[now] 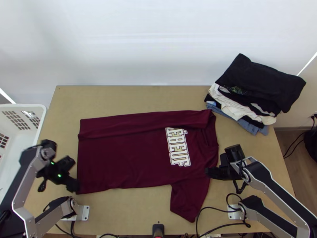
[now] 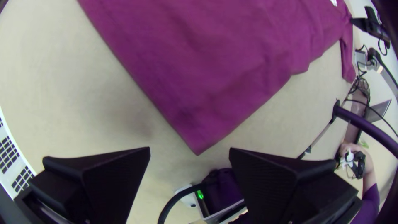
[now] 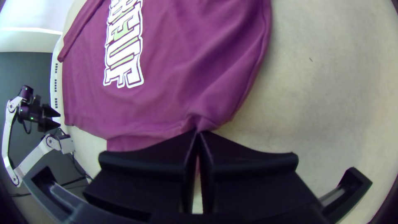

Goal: Fold the t-shirt

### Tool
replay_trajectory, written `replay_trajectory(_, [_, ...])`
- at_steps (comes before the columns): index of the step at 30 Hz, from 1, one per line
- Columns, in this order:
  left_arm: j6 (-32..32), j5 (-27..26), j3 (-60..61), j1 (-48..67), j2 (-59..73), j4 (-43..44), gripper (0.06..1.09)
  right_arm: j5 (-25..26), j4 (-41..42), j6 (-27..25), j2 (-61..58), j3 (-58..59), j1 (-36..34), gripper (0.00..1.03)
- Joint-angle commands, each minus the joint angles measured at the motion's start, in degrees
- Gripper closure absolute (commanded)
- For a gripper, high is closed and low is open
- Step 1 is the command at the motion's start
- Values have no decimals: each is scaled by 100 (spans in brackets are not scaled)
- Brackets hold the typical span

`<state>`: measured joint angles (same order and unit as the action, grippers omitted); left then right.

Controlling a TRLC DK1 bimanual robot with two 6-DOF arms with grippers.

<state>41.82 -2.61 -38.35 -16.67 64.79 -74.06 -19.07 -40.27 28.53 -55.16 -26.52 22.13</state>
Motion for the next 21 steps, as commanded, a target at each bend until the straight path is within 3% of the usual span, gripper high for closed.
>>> replay_trajectory(1, [-245, 59, 240, 480, -134, -29, 15, 9, 19, 117, 128, 191, 46, 100])
replay_trajectory(13, [-456, 525, 882, 1095, -187, 603, 19, 17, 37, 126, 163, 227, 46, 100])
replay_trajectory(17, [-570, 516, 943, 1192, -187, 762, 41, 17, 37, 126, 181, 235, 46, 100])
replay_trajectory(19, [-579, 455, 970, 1210, -213, 911, 60, 17, 37, 135, 216, 235, 46, 100])
replay_trajectory(21, [-579, 402, 899, 1210, -248, 1043, 89, 26, 37, 126, 251, 235, 46, 100])
